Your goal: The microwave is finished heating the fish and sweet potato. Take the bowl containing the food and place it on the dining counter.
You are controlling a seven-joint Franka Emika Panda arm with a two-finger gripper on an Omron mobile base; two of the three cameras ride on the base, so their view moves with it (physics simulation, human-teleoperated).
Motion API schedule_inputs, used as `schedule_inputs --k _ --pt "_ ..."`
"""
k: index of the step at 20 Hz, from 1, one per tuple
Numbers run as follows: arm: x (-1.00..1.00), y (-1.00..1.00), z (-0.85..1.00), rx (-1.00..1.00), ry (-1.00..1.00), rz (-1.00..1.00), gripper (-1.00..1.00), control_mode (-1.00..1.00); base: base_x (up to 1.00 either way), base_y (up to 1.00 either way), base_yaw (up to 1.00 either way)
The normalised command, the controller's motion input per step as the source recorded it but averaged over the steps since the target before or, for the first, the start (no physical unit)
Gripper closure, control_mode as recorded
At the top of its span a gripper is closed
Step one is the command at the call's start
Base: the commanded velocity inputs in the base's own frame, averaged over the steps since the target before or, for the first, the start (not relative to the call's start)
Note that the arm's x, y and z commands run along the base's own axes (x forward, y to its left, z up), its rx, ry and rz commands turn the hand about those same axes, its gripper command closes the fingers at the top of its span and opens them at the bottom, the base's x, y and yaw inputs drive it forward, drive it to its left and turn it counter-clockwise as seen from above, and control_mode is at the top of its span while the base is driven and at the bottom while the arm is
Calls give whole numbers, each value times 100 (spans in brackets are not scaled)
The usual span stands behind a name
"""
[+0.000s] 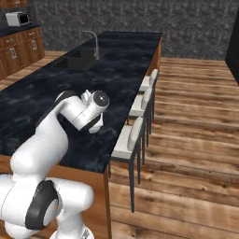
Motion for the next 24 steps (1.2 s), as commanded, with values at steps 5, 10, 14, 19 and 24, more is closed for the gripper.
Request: schedule_inputs --k 5,10,14,19,24 --pt "97 27 -40 -1 5 0 100 -100 0 0 0" --pt "71 1 -67 -3 9 0 100 -100 0 0 0" --pt "50 0 -67 -6 7 0 100 -100 0 0 0" --pt "24 0 -46 -8 3 0 100 -100 0 0 0" --pt "21 5 -27 -8 0 0 100 -100 0 0 0"
